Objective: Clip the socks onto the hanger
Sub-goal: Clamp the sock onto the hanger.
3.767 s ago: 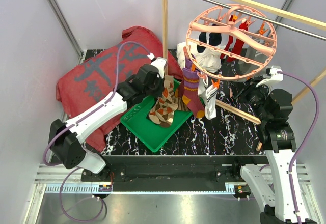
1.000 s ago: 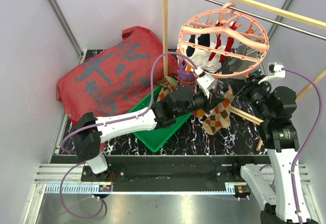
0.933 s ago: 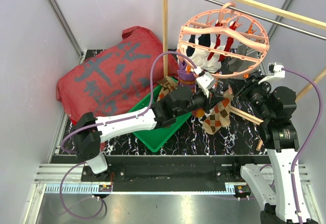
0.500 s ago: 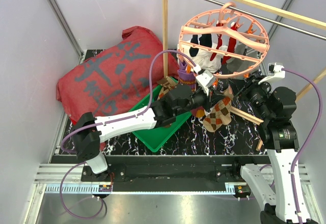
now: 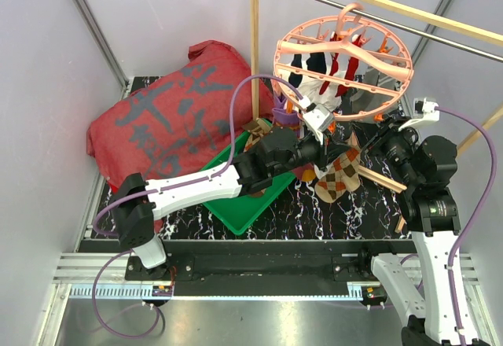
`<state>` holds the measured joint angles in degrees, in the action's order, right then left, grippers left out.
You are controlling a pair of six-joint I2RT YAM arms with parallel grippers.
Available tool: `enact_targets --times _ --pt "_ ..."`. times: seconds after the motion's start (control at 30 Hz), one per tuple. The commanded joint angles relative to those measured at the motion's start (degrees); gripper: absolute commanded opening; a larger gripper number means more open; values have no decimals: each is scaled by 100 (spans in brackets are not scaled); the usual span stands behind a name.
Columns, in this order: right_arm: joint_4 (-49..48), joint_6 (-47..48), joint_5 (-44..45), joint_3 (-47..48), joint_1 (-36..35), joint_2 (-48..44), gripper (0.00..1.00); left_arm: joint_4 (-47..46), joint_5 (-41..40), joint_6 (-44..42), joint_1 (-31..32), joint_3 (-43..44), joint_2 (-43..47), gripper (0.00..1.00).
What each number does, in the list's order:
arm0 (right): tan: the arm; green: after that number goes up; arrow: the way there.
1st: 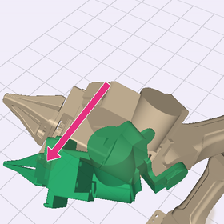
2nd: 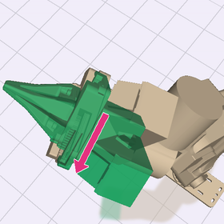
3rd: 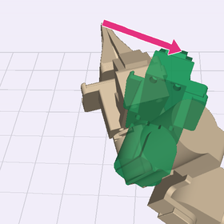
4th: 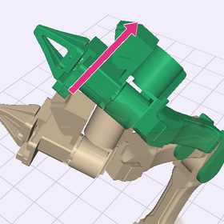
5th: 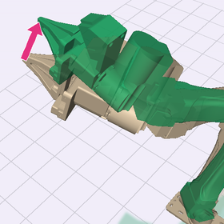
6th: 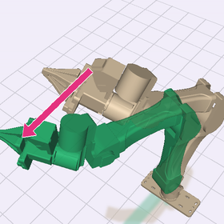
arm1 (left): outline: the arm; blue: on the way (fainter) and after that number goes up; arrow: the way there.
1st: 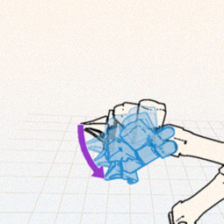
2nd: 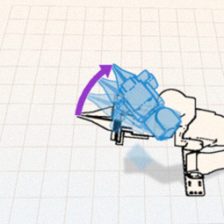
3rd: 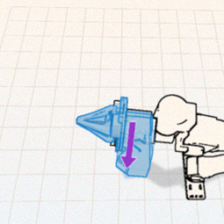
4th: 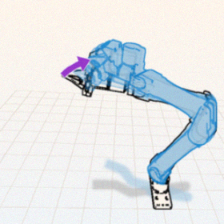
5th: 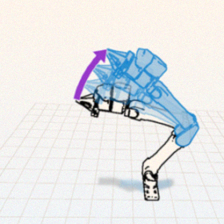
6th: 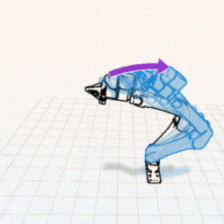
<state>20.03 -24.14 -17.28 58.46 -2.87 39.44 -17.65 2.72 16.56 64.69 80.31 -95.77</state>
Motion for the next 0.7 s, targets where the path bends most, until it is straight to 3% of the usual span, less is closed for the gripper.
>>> enact_targets --times 0.0,0.1,0.13,0.17,0.27,0.5,0.67 --pt "-368 -82 -65 -54 6 -42 9 -336 71 93 -26 345 -4 0" --pt "-351 -47 -65 -45 6 -77 22 -327 62 85 -17 336 -3 0" --pt "-351 -29 -65 -36 6 -86 27 -309 53 76 -17 327 5 0" --pt "-351 23 -65 -19 6 -103 40 -309 27 67 -17 310 5 0" --pt "-229 190 -48 78 6 -156 54 -300 18 67 -26 283 5 2" --pt "431 814 312 456 -3 -471 70 -406 44 120 -96 125 66 5" --pt "1247 1481 1690 904 6 -560 74 -336 79 146 -228 -7 233 8"
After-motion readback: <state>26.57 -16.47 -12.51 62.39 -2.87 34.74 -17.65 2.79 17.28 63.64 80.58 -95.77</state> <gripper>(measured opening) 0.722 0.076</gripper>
